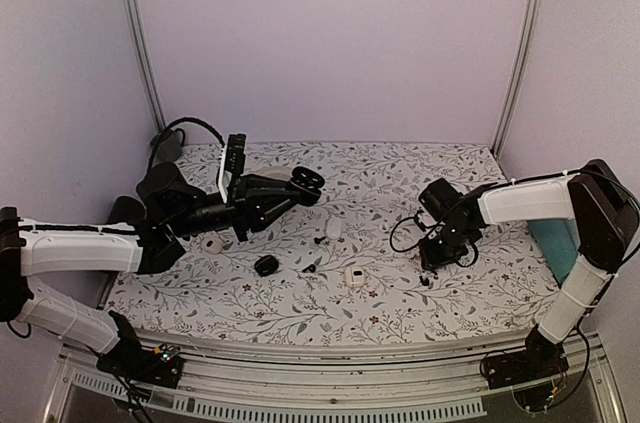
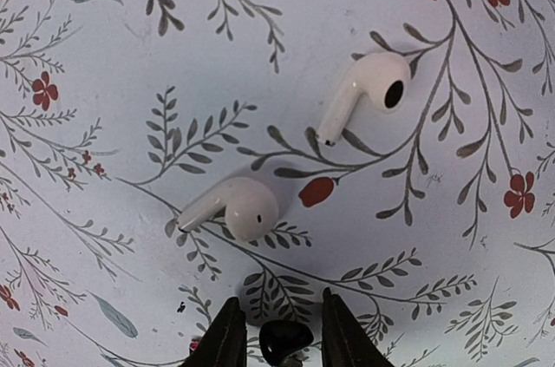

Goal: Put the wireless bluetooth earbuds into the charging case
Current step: Pick up the right earbud from the center of the board.

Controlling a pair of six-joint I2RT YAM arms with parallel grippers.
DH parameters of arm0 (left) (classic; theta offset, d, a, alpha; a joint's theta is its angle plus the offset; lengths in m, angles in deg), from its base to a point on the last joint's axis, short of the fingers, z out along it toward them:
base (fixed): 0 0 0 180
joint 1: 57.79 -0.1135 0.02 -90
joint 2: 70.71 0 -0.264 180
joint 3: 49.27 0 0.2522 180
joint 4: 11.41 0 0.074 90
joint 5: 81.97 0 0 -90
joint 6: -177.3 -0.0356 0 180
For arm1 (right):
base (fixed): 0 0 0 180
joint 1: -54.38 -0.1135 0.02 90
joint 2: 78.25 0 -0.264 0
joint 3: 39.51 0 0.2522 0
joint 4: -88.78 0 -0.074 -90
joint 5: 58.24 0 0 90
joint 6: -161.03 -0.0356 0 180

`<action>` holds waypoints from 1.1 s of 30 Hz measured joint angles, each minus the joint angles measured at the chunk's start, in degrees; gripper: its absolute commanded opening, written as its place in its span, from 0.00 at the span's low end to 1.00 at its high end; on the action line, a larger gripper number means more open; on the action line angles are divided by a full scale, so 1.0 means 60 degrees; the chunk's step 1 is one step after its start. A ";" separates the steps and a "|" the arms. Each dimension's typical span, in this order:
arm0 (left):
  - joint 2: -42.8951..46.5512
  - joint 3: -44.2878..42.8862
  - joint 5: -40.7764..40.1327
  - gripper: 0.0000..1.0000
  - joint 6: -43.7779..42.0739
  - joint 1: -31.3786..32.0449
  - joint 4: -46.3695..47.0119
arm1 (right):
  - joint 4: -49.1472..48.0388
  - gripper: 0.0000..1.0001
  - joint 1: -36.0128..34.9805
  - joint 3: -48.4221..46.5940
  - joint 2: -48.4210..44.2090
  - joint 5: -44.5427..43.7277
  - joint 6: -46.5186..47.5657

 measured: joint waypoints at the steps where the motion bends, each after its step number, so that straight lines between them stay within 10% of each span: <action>1: 0.0000 -0.0004 0.0000 0.00 0.0000 0.0000 0.0000 | 0.0015 0.31 -0.0007 -0.0007 0.0007 -0.0022 -0.0004; 33: 0.0000 -0.0004 0.0033 0.00 0.0004 -0.0007 0.0007 | 0.0310 0.20 -0.0095 -0.0095 0.0051 -0.0186 -0.0186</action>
